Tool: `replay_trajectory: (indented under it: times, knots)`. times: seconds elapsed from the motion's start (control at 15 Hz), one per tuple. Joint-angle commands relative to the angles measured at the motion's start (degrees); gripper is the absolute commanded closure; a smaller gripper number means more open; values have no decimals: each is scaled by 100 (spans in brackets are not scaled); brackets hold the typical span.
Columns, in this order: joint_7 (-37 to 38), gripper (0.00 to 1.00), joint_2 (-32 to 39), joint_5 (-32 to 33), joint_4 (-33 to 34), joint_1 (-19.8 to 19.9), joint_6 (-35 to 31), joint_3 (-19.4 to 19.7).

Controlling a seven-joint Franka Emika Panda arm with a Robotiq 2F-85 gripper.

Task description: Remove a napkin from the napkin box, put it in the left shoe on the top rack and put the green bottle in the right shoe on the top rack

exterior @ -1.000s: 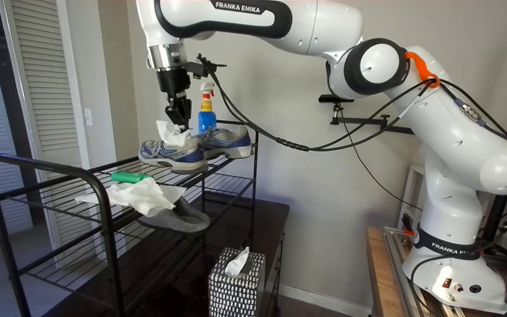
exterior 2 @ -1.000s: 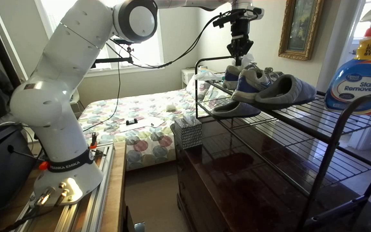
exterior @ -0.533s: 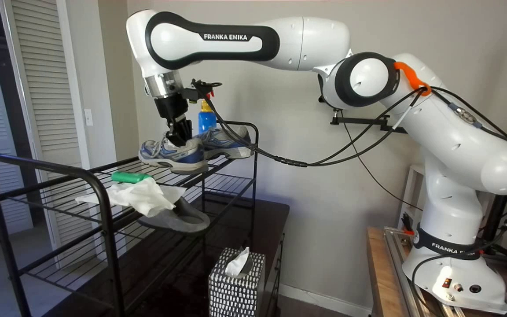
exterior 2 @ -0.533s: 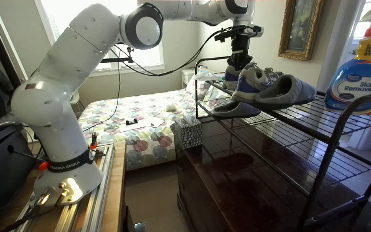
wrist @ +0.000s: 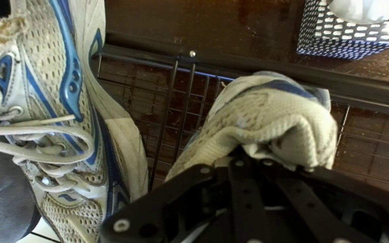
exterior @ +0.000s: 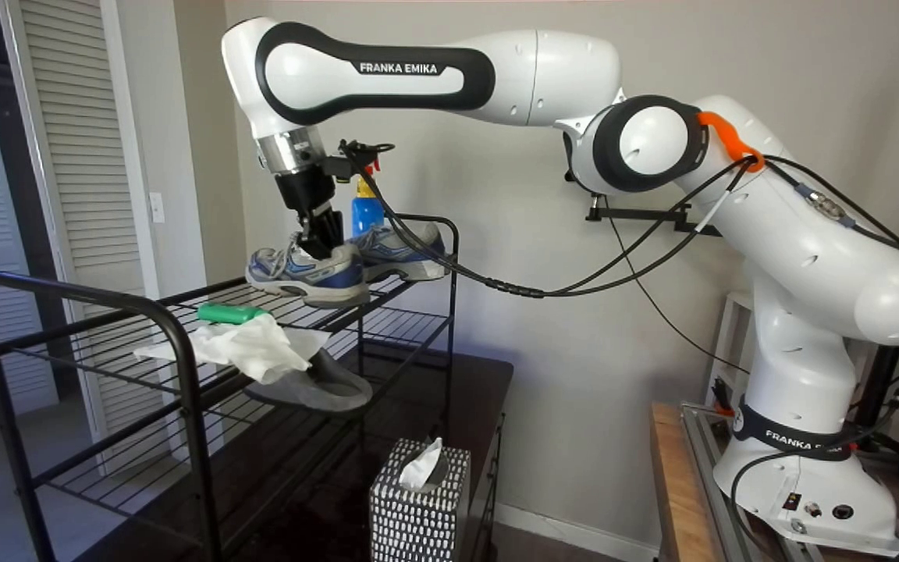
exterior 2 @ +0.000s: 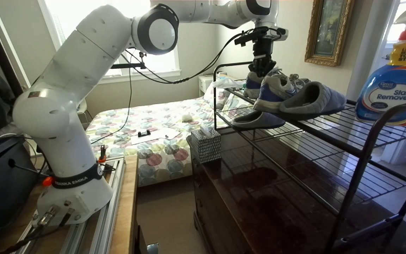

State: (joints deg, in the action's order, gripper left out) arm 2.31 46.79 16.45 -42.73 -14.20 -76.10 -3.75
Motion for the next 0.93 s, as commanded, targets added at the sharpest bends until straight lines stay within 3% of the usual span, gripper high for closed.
replay_trajectory:
  times: [0.0, 0.4, 0.6, 0.67, 0.73, 0.87]
  knots:
    - [-91, 73, 33, -82, 267, 38, 243, -27]
    - [-198, 37, -166, -272, 422, 191, 170, -142]
    - [-210, 49, -198, -361, 529, 265, 155, -189]
    - [-226, 74, -202, -386, 538, 286, 185, -208]
    - [-253, 76, -205, -404, 537, 300, 193, -226]
    - [-284, 89, -195, -418, 547, 317, 197, -256]
